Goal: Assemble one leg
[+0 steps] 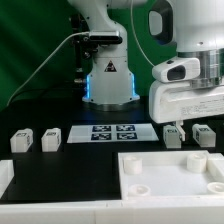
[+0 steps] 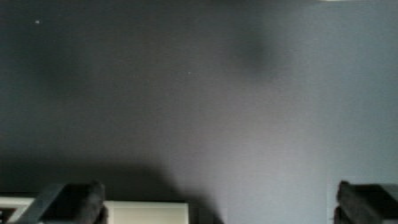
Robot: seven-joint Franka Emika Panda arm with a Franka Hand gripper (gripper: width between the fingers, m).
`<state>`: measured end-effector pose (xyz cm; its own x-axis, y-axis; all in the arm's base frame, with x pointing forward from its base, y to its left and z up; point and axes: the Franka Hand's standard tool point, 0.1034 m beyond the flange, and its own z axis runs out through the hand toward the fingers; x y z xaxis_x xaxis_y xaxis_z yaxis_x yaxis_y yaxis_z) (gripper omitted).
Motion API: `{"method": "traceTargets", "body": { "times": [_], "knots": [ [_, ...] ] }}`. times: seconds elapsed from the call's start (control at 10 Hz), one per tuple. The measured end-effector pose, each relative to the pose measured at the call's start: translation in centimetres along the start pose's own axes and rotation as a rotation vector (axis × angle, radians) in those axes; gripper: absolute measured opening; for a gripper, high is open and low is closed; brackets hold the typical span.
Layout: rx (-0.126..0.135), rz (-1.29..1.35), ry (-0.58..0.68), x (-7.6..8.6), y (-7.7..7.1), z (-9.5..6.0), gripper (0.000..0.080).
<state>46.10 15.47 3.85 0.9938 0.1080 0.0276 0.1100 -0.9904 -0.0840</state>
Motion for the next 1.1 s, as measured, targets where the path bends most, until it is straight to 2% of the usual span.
{"method": "traceTargets", "body": {
  "times": [0.1,0.2,0.3,0.4,0.5,0.7,0.8,1.0,1.1],
  "knots": [
    [-0.003,0.027,-0.041,-0.3,-0.3,0.1,0.0649],
    [-0.001,0.081,-0.051,-1.1,-2.1,0.4,0.0649],
    [-0.022,0.060,-0.172,-2.9,-3.6,0.5,0.0649],
    [-0.039,0.047,-0.265,-3.3,-4.4,0.2,0.0649],
    [-0.051,0.041,-0.389,-3.8,-4.4,0.0,0.0649],
    [-0.052,0.017,-0.639,-4.6,-3.3,0.5,0.0649],
    [-0.055,0.020,-0.743,-4.5,-3.3,0.6,0.0649],
    [-0.069,0.019,-0.995,-5.3,-2.9,0.6,0.0649],
    [-0.065,0.020,-1.027,-4.8,-3.0,1.2,0.0649]
  ]
}}
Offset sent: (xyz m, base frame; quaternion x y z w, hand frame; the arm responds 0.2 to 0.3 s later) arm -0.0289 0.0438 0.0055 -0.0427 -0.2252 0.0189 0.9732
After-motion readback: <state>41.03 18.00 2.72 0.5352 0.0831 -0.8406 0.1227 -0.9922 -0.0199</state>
